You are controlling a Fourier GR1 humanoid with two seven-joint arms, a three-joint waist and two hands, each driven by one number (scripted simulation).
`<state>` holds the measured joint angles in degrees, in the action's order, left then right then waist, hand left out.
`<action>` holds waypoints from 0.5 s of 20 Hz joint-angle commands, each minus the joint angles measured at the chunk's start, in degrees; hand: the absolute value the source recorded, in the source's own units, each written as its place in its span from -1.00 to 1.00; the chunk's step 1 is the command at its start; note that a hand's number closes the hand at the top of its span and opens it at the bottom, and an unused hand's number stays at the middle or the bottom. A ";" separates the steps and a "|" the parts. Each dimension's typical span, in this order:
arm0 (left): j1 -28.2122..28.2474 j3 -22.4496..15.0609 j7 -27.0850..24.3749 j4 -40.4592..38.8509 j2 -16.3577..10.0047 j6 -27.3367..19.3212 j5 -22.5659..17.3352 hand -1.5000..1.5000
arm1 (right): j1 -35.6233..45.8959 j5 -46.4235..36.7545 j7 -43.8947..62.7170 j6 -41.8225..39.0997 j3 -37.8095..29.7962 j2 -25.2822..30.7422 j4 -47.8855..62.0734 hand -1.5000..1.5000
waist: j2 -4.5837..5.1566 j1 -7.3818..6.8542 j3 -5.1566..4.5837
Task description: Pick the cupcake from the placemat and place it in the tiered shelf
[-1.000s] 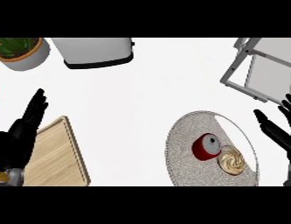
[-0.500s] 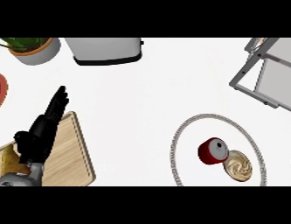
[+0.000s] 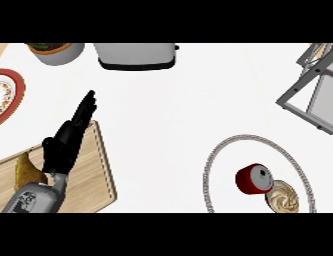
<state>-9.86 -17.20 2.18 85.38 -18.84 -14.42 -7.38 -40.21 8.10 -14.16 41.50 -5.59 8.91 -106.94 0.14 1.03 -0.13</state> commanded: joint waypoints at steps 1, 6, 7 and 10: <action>-1.00 -0.85 -1.72 -1.84 1.84 -0.59 1.94 0.00 | -6.71 -5.97 13.44 0.93 3.43 7.13 -10.73 -1.00 | 0.26 -0.97 -0.10; -2.51 1.27 -2.89 -4.39 0.51 3.80 -0.69 0.00 | -8.04 -13.71 31.04 -0.30 4.71 16.97 -16.61 -1.00 | 0.87 -2.33 -0.22; -4.22 -0.85 0.19 -1.96 1.95 0.49 2.20 0.00 | -10.38 -15.13 32.54 -2.53 7.24 18.18 -16.63 -1.00 | 0.85 -2.52 -0.19; -0.79 -0.32 -3.38 -2.61 1.01 2.49 1.19 0.00 | -13.79 -18.06 42.03 -6.43 6.39 24.44 -21.36 -1.00 | 0.99 -3.16 -0.32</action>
<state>-11.70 -17.57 0.79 83.34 -17.52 -12.81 -6.36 -50.46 -5.73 17.19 38.69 0.20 26.34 -123.58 0.85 -1.32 -0.33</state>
